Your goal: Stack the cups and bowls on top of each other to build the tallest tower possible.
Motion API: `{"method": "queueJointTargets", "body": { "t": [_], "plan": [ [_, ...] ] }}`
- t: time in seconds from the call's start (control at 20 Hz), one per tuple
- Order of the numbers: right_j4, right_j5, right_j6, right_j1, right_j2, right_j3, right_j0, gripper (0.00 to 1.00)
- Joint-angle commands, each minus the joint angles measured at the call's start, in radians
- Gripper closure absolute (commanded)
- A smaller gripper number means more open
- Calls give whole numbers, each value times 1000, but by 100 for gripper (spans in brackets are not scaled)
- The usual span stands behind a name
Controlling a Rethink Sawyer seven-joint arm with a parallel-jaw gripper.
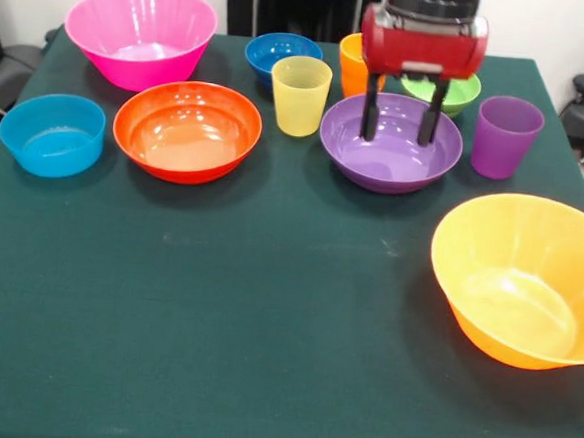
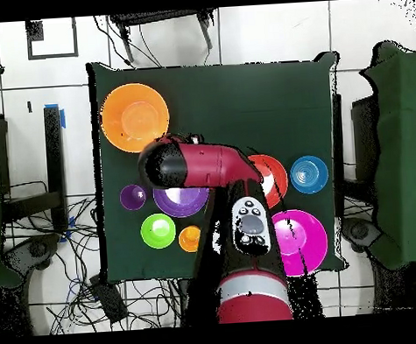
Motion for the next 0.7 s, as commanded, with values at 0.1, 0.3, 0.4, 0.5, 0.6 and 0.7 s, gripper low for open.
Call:
{"method": "queueJointTargets", "body": {
  "t": [0.1,0.3,0.4,0.5,0.6,0.7],
  "plan": [
    [24,120,123,109,40,-217,36,0],
    [33,195,130,123,21,-307,60,0],
    [35,225,123,130,23,-339,58,0],
    [36,240,116,135,30,-356,53,0],
    [35,258,111,142,32,-376,51,0],
    [32,275,112,156,30,-405,51,0]
  ]
}}
